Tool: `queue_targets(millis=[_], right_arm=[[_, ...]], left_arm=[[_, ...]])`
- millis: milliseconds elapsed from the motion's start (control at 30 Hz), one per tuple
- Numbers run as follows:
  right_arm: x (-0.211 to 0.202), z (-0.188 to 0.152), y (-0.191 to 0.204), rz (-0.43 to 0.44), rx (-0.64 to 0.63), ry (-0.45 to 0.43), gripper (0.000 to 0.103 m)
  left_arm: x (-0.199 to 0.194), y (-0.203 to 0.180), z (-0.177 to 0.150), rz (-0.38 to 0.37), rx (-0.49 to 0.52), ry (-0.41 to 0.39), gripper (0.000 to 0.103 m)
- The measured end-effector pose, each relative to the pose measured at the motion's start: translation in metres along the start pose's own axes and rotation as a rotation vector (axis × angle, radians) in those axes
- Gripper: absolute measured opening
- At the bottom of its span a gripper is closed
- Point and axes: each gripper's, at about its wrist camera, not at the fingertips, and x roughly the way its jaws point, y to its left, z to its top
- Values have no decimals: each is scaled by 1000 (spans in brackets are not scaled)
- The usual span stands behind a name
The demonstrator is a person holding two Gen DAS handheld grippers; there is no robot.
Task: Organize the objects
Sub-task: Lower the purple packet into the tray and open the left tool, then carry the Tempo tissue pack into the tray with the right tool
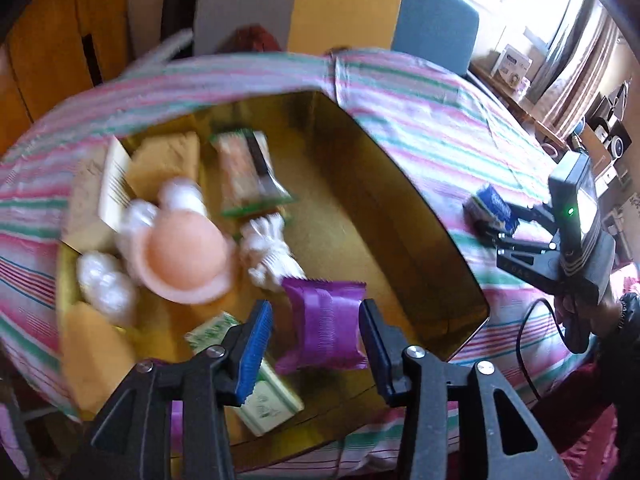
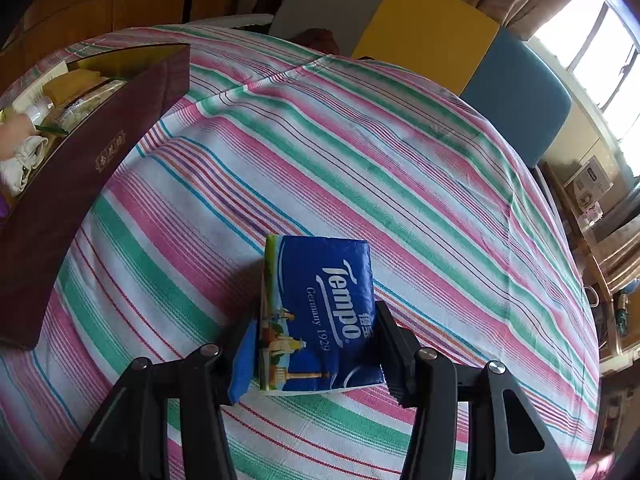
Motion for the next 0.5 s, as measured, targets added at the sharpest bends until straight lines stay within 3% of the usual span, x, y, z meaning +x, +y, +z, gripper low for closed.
queue_targets(millis=[233, 333, 500], right_arm=[[2, 3, -1, 3, 2, 9, 52], [2, 5, 0, -16, 30, 27, 52], [1, 11, 2, -55, 100, 70, 52]], left_arm=[[-67, 4, 6, 144, 23, -270, 46], [-84, 12, 7, 175, 20, -323, 46], [-89, 27, 10, 178, -10, -337, 46]])
